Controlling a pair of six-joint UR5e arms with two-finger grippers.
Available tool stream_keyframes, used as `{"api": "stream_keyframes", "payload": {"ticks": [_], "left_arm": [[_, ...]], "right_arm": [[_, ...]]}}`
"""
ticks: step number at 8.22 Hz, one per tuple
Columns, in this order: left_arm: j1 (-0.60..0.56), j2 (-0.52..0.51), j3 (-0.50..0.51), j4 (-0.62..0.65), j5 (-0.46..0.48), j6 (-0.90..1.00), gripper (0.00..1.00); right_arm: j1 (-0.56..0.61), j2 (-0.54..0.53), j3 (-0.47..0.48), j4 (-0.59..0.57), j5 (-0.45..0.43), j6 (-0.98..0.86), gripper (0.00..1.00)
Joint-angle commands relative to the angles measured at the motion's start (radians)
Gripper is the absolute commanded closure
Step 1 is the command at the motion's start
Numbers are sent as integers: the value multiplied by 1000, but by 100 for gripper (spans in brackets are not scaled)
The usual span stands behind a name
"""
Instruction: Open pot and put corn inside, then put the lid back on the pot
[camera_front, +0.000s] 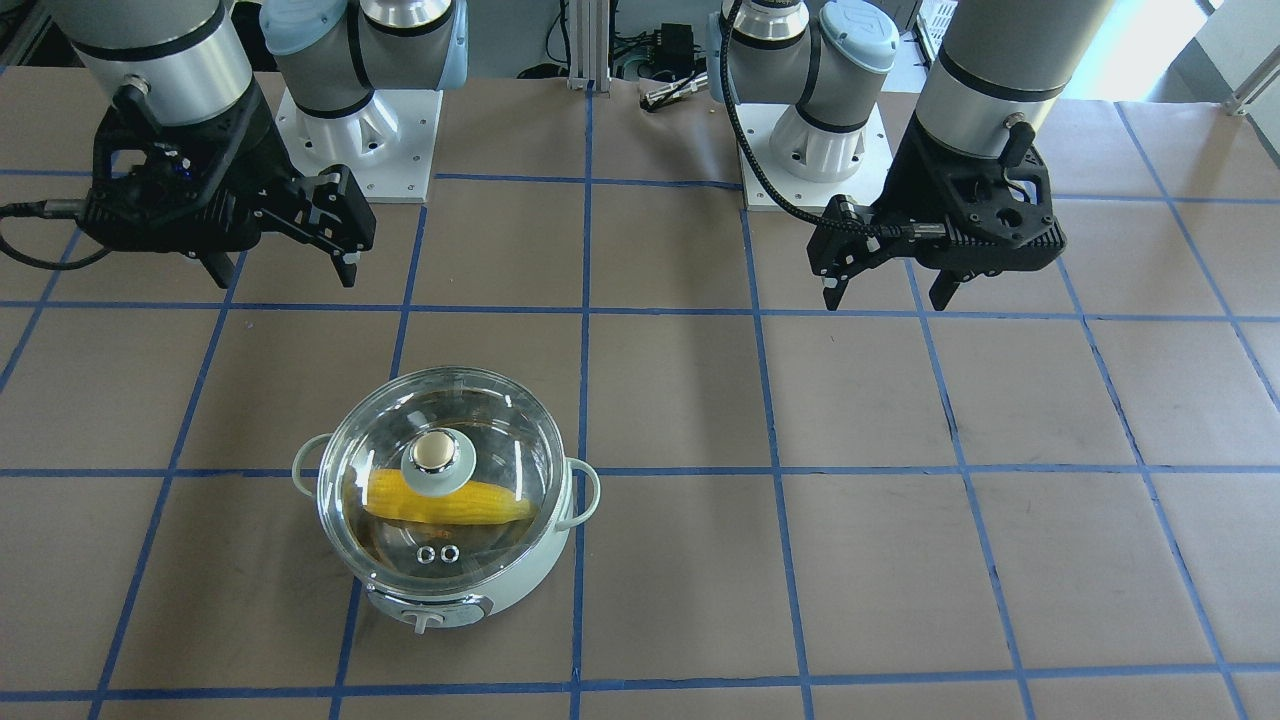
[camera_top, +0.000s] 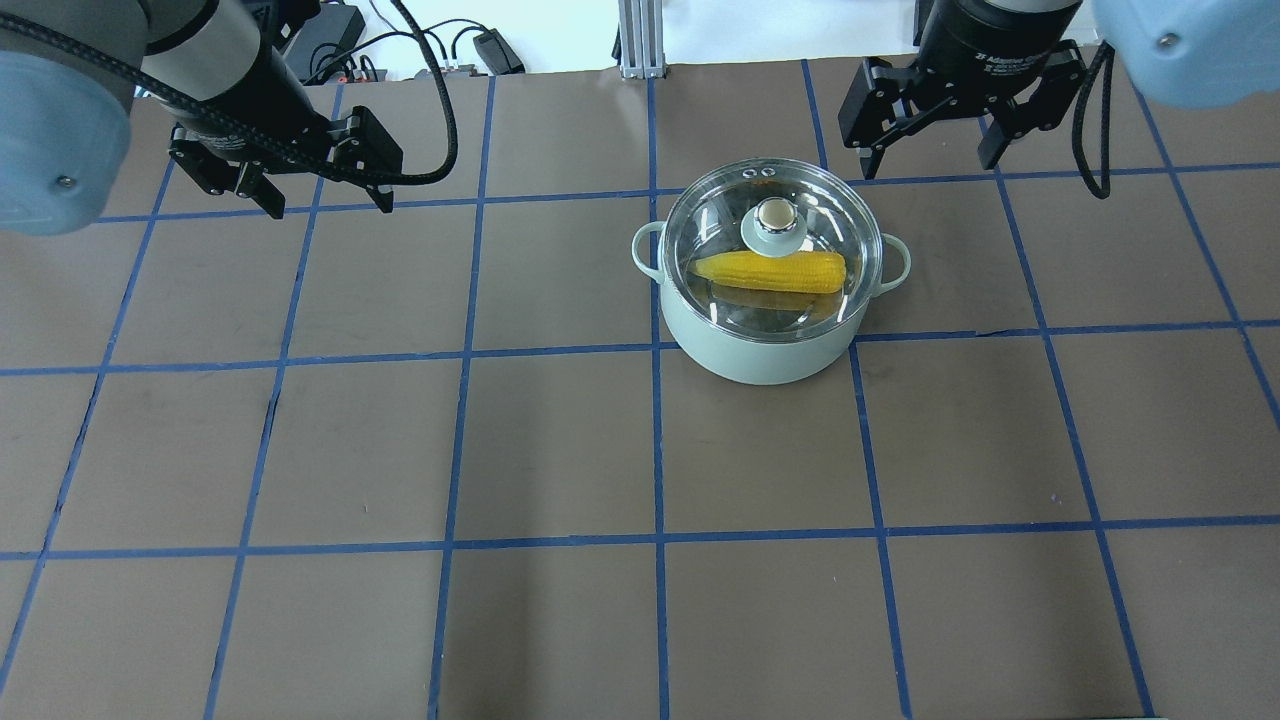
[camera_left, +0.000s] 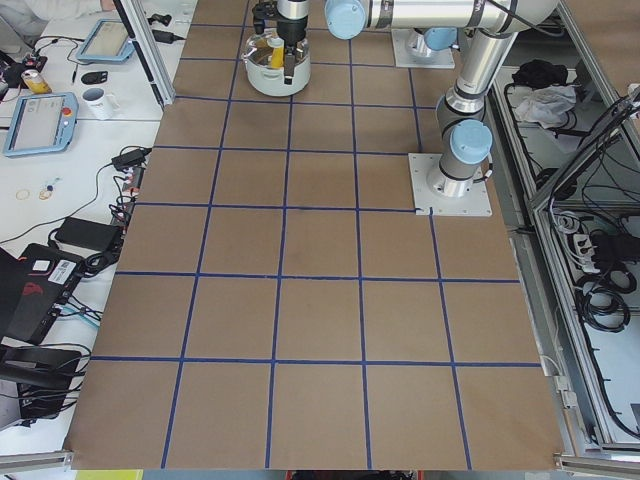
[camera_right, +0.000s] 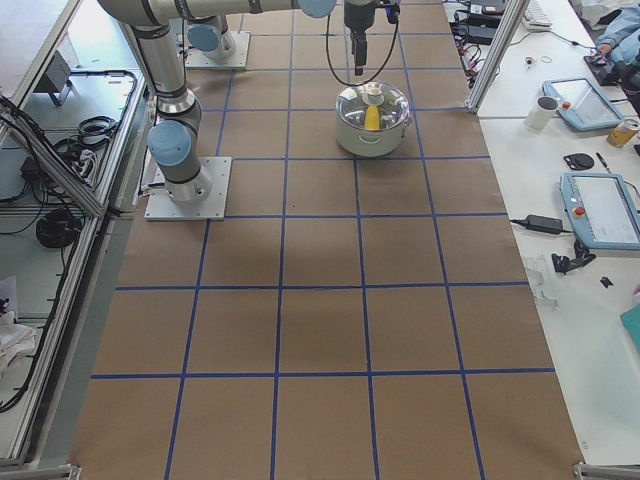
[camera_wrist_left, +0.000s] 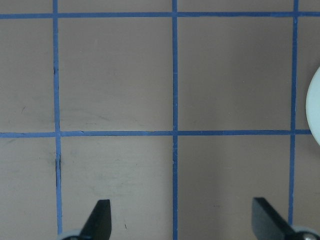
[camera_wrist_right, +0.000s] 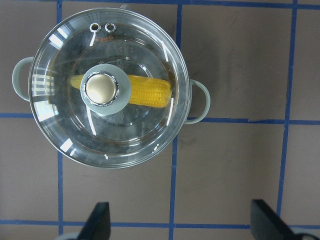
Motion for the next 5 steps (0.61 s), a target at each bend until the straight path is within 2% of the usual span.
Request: {"api": "stream_keyframes", "payload": {"ticks": [1,5], "left_arm": [[0,0,0,0,1,0,0],[0,0,0,0,1,0,0]], "right_arm": [[2,-31,10,30,10,-16,0],[4,-31,10,30,10,-66,0]]}}
